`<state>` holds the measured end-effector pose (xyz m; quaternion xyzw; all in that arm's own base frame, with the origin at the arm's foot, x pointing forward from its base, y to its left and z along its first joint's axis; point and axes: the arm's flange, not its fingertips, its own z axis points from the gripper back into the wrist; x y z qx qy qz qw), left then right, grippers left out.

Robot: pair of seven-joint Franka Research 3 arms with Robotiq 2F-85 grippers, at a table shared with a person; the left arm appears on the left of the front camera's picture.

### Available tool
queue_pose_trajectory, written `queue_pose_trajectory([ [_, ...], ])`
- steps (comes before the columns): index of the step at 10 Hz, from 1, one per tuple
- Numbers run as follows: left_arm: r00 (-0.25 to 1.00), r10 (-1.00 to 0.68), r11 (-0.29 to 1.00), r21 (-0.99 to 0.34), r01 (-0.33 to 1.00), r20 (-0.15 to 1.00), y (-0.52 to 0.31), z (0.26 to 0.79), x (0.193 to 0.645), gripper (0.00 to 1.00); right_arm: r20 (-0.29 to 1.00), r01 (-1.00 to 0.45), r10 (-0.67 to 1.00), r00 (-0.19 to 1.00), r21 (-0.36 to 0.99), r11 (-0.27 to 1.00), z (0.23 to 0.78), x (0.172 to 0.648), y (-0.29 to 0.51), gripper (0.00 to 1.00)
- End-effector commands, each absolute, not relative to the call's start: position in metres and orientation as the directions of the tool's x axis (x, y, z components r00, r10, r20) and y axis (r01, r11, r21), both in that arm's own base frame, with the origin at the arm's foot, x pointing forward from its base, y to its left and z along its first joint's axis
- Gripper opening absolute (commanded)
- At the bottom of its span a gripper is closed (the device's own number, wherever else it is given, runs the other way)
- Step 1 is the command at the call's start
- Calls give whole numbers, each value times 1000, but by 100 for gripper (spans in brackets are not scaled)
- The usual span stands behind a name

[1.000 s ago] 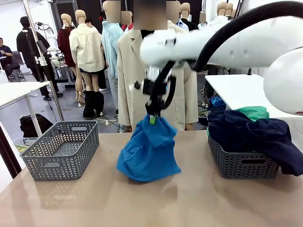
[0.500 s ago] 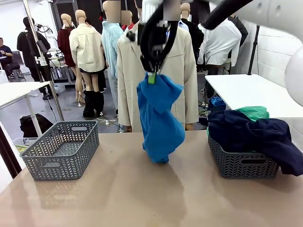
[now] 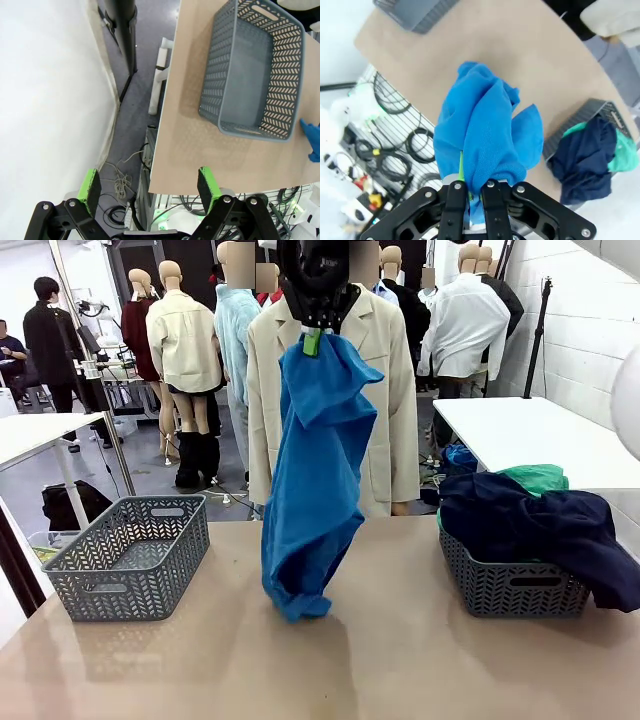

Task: Sort the tops and bottoms.
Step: Sort the clothes according to human instructions.

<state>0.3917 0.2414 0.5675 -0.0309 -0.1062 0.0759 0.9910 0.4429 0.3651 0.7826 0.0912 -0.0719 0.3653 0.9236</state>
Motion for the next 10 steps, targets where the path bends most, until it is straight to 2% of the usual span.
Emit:
queue_pose_trajectory([
  [1, 965, 168, 984, -84, -154, 200, 241, 571, 393, 100, 204, -669, 641, 740, 123, 733, 809, 441, 380, 0],
  [2, 965, 168, 984, -84, -154, 200, 241, 571, 393, 100, 199, -688, 662, 723, 116, 716, 783, 443, 365, 0],
  [10, 965, 168, 984, -84, -154, 200, 241, 571, 393, 100, 199, -688, 662, 723, 116, 716, 783, 443, 365, 0],
])
